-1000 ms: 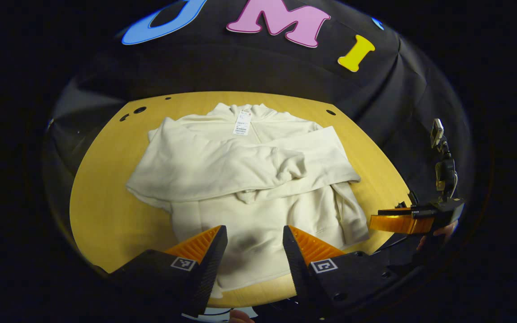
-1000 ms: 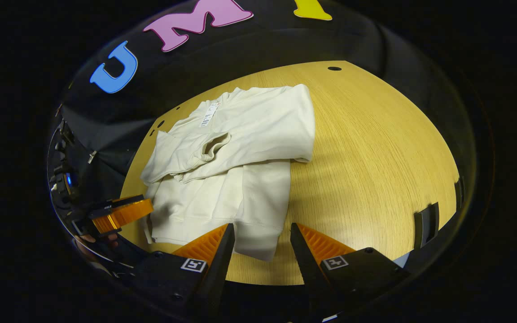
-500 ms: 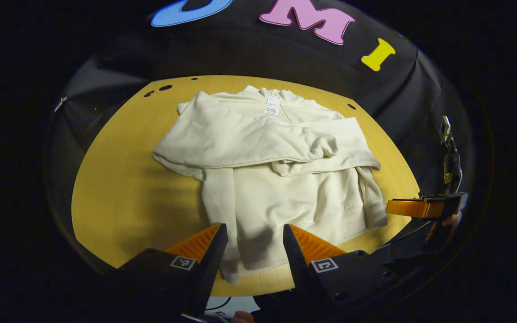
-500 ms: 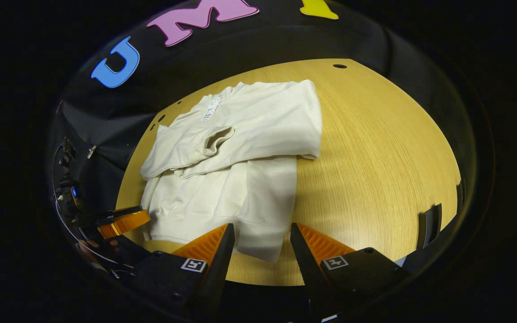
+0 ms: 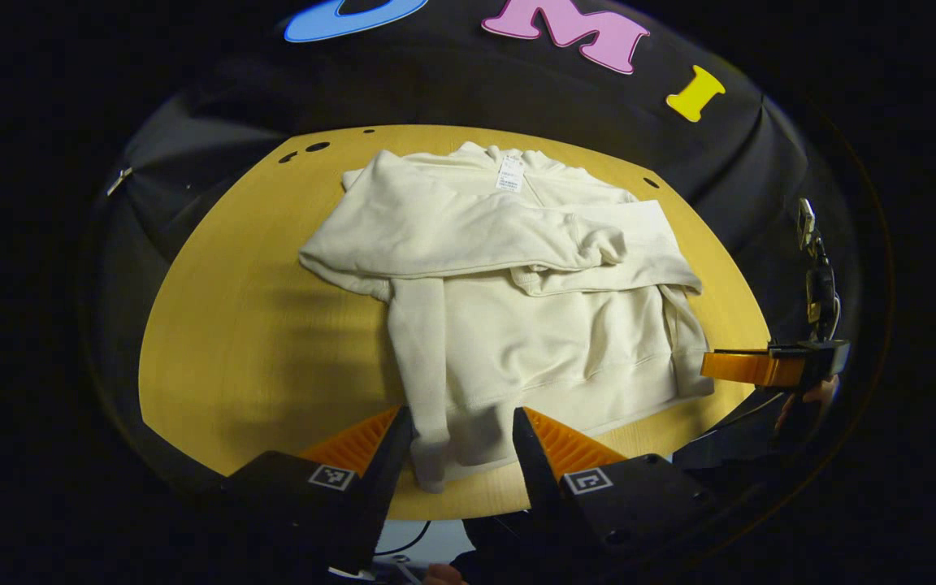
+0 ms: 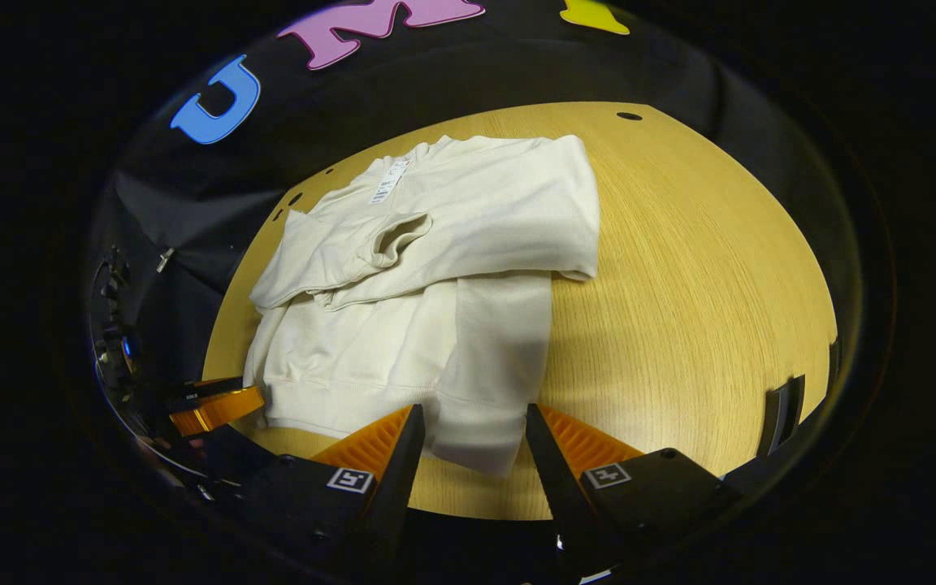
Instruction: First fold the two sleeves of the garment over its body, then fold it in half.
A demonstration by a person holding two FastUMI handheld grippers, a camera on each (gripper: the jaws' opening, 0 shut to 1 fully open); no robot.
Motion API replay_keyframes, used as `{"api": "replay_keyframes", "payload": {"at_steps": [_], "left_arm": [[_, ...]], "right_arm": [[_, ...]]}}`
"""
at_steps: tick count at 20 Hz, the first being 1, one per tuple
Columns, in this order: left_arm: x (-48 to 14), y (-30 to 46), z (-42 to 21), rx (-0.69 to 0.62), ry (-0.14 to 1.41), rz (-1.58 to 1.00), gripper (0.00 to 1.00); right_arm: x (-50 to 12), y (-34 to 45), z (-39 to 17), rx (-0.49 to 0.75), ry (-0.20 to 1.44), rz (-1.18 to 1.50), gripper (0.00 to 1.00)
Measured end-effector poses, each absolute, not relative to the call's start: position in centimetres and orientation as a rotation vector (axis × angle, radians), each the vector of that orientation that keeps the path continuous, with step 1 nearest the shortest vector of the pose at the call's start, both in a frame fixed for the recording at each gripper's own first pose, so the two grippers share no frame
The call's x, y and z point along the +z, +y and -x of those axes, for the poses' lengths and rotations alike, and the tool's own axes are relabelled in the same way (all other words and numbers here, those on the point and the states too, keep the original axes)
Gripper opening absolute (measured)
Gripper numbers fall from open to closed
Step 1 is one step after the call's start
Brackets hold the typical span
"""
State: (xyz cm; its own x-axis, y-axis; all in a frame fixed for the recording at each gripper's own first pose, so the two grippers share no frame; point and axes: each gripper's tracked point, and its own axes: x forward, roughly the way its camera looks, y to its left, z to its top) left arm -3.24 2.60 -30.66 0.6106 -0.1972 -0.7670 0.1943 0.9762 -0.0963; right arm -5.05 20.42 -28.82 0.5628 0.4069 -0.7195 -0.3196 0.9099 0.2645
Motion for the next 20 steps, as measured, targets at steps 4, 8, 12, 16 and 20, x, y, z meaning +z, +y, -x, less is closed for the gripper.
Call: {"api": "replay_keyframes", "payload": {"at_steps": [4, 8, 12, 16, 20], "left_arm": [[-33.2, 3.3, 3.8, -0.173, 0.972, 0.019, 0.79], [-33.5, 2.7, 2.8, -0.18, 0.973, -0.02, 0.79], [-33.7, 2.5, 2.2, -0.178, 0.993, -0.103, 0.82], [-33.9, 2.6, 2.3, -0.162, 0.973, -0.088, 0.86], [-33.9, 2.6, 2.3, -0.183, 0.927, -0.097, 0.85]], "right_arm": [[-29.5, 20.8, 5.0, 0.426, 0.902, -0.089, 0.8], [-30.0, 21.1, 4.6, 0.427, 0.912, -0.031, 0.8], [-31.3, 20.6, 4.7, 0.41, 0.927, 0.07, 0.8], [-31.4, 20.7, 4.8, 0.413, 0.916, 0.134, 0.84], [-31.3, 19.8, 4.2, 0.357, 0.913, 0.062, 0.86]]}}
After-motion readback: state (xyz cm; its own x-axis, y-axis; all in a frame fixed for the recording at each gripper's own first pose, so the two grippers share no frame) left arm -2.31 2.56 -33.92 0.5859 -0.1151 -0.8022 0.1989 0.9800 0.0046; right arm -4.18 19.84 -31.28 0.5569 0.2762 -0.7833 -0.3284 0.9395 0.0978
